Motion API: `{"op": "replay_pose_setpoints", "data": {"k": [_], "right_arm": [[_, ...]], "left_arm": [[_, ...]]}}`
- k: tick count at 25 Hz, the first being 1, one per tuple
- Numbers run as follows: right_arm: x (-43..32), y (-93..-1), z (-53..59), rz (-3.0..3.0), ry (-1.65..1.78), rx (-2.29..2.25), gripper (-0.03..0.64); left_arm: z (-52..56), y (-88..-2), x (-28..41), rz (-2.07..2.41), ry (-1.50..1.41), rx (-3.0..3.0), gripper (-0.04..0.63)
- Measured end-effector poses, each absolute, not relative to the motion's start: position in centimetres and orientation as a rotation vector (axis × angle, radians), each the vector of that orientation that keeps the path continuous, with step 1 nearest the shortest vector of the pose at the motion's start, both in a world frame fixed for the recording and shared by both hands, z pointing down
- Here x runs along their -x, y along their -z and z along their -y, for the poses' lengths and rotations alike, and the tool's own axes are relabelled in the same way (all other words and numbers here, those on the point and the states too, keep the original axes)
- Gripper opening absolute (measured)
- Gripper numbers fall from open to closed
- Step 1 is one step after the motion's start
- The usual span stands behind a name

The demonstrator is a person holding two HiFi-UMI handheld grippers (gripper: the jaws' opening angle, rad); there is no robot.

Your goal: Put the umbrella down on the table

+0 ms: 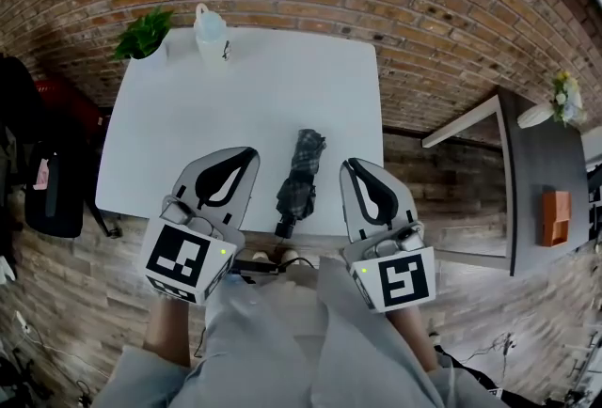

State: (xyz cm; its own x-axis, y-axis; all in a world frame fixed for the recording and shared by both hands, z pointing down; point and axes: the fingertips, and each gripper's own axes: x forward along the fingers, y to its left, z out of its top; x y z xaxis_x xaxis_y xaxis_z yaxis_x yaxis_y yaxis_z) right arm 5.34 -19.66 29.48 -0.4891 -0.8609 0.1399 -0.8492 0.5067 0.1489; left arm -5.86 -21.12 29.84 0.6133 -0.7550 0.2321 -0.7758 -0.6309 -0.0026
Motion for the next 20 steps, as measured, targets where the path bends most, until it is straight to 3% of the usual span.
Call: {"op": "replay_pose_setpoints", "data": {"k": [20], "right_arm": [[-5.0,-29.4,19.5,2.567,0.135,-1.482,0.046]], "left_arm": [[20.3,-31.1,5.2,1.280,-0.348,-2.748,0.023]]}}
